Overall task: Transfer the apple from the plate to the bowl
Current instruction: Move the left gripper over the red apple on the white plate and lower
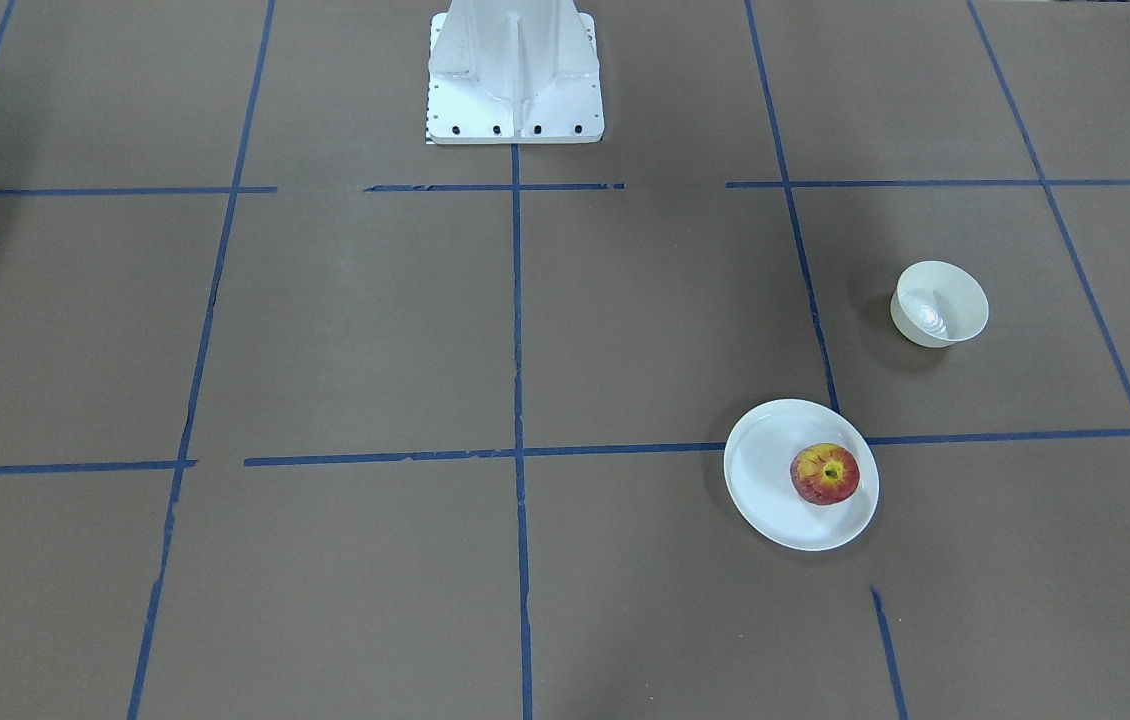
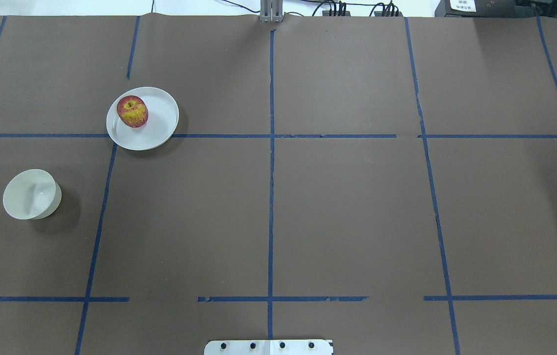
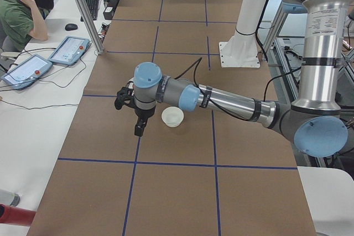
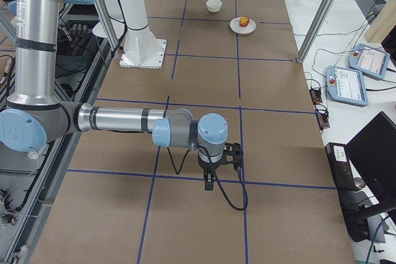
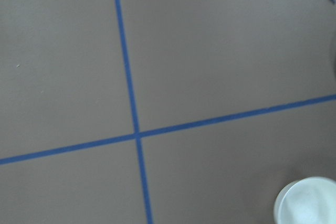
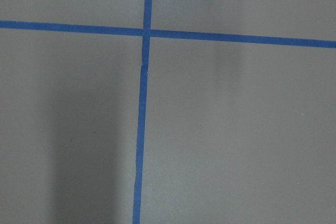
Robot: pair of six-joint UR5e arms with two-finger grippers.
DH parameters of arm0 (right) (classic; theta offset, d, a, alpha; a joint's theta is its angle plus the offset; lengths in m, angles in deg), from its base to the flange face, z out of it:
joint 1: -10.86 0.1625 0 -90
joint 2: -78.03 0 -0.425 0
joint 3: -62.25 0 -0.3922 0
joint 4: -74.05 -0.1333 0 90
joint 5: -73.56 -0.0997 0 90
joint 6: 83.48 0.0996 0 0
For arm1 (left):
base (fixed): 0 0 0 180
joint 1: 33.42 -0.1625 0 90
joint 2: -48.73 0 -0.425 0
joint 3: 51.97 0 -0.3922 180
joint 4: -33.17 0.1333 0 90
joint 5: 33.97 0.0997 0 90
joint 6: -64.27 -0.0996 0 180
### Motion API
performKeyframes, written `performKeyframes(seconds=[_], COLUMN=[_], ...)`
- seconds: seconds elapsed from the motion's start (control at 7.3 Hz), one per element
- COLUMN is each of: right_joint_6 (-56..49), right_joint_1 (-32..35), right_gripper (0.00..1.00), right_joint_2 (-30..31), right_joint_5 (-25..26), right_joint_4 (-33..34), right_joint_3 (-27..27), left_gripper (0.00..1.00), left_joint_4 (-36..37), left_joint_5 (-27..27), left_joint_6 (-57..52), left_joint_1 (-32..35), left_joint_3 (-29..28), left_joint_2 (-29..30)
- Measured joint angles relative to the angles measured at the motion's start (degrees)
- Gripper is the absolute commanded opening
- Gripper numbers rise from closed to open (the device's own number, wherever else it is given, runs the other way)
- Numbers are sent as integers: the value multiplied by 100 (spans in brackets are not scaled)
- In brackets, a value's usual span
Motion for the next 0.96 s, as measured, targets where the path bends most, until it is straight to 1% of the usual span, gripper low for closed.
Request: performKeyframes(seconds=[0.14, 0.27, 0.55, 0.68, 0.82, 0.96], right_joint_6=[0, 0, 0, 0, 0, 0], right_joint_1=[0, 0, 0, 0, 0, 0], right_gripper=[100, 100, 100, 100, 100, 100], right_joint_2=[0, 0, 0, 0, 0, 0], right_joint_5=[0, 0, 0, 0, 0, -2], right_joint_4=[0, 0, 0, 0, 0, 0], right_joint_3=[0, 0, 0, 0, 0, 0], left_gripper=[100, 100, 100, 100, 100, 100], left_joint_4=[-11, -21, -305, -559, -830, -1126], left_joint_5=[269, 516, 743, 957, 1213, 1354], left_joint_6=[750, 1426, 2575, 2954, 3220, 3370], left_joint_1=[-517, -1035, -1911, -2224, -2445, -2573], left_joint_3=[-155, -453, -1361, -1738, -2061, -2342], left_joint_2=[497, 1029, 2066, 2361, 2531, 2600])
